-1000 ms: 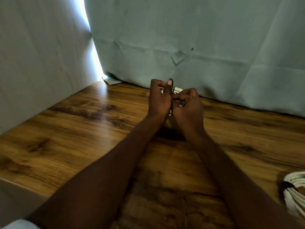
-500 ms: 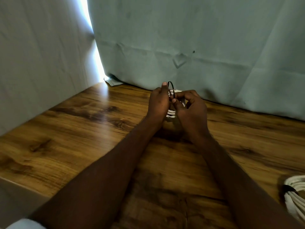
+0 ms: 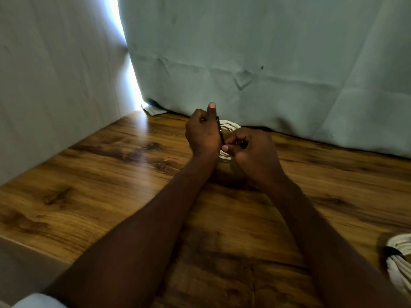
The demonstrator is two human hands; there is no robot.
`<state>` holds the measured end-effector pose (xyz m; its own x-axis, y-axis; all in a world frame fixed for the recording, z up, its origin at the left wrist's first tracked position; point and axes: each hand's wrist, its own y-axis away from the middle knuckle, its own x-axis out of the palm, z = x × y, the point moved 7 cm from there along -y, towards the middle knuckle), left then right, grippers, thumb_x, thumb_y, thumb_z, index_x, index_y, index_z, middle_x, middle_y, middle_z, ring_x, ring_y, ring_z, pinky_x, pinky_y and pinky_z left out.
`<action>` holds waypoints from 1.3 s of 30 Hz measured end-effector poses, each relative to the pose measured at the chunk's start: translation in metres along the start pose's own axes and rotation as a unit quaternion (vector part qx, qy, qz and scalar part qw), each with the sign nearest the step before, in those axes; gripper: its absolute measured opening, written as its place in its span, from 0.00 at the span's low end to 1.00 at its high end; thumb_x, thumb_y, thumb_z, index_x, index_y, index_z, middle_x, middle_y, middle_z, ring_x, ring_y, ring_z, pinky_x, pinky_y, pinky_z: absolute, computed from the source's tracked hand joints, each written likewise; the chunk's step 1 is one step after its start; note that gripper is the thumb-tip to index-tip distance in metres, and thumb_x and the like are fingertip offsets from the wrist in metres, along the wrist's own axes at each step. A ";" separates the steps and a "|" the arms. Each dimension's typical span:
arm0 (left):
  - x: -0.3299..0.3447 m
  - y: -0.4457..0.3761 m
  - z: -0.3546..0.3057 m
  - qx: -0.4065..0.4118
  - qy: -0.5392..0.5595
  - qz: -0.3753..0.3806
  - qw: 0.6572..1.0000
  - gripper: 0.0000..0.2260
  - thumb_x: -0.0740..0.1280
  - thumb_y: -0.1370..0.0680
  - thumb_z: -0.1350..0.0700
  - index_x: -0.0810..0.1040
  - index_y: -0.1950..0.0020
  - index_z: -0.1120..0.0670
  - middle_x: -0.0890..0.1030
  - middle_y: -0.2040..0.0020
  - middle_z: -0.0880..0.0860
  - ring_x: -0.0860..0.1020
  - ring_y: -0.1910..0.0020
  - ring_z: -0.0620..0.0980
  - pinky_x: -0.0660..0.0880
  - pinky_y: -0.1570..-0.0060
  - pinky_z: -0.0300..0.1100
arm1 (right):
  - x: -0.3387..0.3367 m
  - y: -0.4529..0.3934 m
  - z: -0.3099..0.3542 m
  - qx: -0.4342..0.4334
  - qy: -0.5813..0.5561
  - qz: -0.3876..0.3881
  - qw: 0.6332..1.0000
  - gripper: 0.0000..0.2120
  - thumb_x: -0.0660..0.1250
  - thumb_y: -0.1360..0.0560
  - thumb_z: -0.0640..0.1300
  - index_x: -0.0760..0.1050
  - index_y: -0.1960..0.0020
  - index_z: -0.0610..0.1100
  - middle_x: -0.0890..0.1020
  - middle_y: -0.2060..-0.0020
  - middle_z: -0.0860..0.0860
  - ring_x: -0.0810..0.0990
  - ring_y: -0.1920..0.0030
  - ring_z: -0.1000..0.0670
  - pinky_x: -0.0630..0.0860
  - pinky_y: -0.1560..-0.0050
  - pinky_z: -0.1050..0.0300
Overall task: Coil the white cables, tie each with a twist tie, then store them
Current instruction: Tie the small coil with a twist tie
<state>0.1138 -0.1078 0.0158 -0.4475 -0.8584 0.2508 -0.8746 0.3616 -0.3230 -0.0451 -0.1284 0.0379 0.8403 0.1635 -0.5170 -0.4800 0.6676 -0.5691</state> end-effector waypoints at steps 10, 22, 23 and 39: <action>0.014 0.028 -0.031 0.158 -0.047 0.139 0.976 0.26 0.61 0.15 0.42 0.73 0.65 0.59 0.72 0.72 0.55 0.69 0.71 0.46 0.67 0.69 0.48 | -0.038 0.001 0.019 0.012 -0.185 -0.115 0.976 0.05 0.74 0.25 0.34 0.87 0.50 0.40 0.88 0.58 0.51 0.87 0.56 0.55 0.83 0.51 0.59; 0.010 0.004 0.010 -0.100 -0.022 0.065 0.993 0.24 0.61 0.15 0.44 0.79 0.69 0.53 0.80 0.71 0.52 0.81 0.65 0.56 0.78 0.58 0.51 | -0.019 0.003 0.001 0.042 0.075 0.010 0.996 0.01 0.77 0.28 0.46 0.86 0.57 0.51 0.86 0.62 0.54 0.83 0.59 0.53 0.80 0.56 0.51; 0.009 0.002 0.012 -0.116 -0.020 0.068 0.991 0.24 0.62 0.16 0.45 0.79 0.70 0.53 0.80 0.71 0.52 0.81 0.66 0.55 0.78 0.59 0.49 | -0.012 0.004 -0.001 0.049 0.127 0.022 0.990 0.03 0.76 0.29 0.48 0.86 0.55 0.51 0.86 0.59 0.54 0.83 0.56 0.50 0.80 0.54 0.50; 0.022 0.020 -0.014 0.052 -0.008 0.197 0.979 0.20 0.71 0.19 0.52 0.73 0.66 0.62 0.73 0.72 0.58 0.70 0.73 0.47 0.70 0.69 0.43 | -0.037 0.000 0.017 0.050 -0.072 -0.087 0.992 0.03 0.75 0.25 0.39 0.88 0.55 0.44 0.87 0.64 0.54 0.86 0.61 0.57 0.83 0.55 0.59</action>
<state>0.0838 -0.1145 0.0278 -0.7430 -0.6651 0.0741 -0.6101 0.6277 -0.4834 -0.0720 -0.1220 0.0684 0.9390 0.1360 -0.3158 -0.3026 0.7628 -0.5714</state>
